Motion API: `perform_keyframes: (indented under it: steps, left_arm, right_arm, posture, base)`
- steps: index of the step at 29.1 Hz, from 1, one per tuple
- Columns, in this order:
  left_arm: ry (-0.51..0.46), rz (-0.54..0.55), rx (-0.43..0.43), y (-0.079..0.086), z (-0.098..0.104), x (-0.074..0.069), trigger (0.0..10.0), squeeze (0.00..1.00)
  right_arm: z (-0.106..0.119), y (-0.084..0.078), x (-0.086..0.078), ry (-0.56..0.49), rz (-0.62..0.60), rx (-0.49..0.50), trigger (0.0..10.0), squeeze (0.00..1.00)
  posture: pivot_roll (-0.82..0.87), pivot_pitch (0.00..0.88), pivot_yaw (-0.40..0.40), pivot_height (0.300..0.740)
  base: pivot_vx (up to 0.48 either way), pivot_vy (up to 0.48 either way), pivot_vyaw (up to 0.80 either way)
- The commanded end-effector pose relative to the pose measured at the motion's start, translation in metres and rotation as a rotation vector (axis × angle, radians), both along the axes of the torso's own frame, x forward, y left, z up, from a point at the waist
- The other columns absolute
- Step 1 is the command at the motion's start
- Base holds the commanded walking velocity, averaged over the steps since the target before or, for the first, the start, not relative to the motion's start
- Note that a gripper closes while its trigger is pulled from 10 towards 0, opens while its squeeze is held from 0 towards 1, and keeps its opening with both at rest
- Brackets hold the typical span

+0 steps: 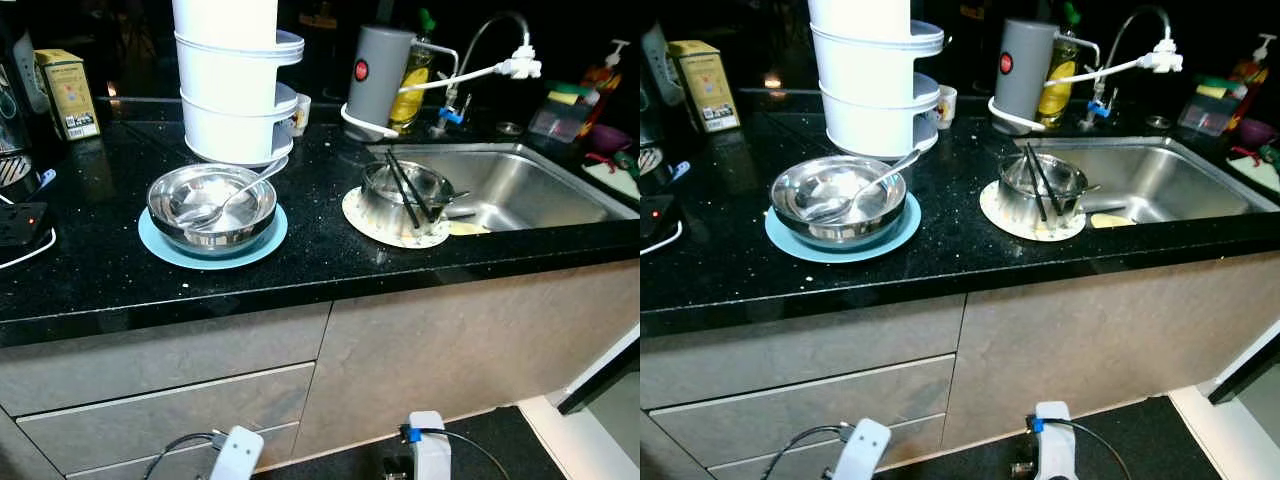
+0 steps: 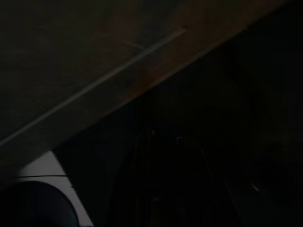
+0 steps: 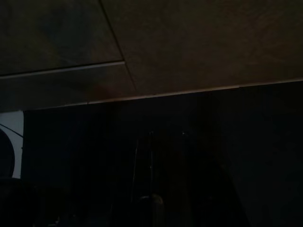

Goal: Kitchen organization

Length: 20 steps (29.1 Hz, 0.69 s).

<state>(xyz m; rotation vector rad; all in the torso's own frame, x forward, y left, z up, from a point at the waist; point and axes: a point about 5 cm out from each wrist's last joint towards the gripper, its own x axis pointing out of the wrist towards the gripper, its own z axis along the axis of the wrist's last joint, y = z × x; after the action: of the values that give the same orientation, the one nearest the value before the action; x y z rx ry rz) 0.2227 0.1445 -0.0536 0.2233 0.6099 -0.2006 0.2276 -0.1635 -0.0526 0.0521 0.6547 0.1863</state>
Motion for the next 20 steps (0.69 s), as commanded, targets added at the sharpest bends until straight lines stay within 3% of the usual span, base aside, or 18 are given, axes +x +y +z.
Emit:
perform_keyframes:
  steps: [1,9,14,20]
  left_arm:
    - [0.008,-0.033,0.021,0.000,-0.001,-0.003,10.0,0.00]
    - [-0.127,-0.022,0.035,-0.001,0.022,0.006,10.0,0.00]
    - [-0.177,0.005,0.059,0.007,0.035,0.006,10.0,0.00]
    - [-0.160,0.020,0.124,0.018,0.034,0.010,10.0,0.00]
  right_arm:
    - [-0.004,-0.001,-0.005,0.019,-0.018,-0.003,10.0,0.00]
    - [-0.004,0.008,-0.005,0.009,0.019,-0.031,10.0,0.00]
    - [0.000,0.014,0.000,-0.028,-0.025,0.000,10.0,0.00]
    - [-0.003,0.017,-0.004,-0.011,-0.032,-0.006,10.0,0.00]
  posture:
    - [-0.02,0.077,-0.091,0.740]
    - [0.01,0.121,-0.101,0.740]
    - [0.03,0.149,-0.072,0.740]
    - [0.02,0.165,-0.034,0.740]
  base:
    - [0.000,0.000,0.00]
    - [0.000,0.000,0.00]
    - [0.000,0.000,0.00]
    - [0.000,0.000,0.00]
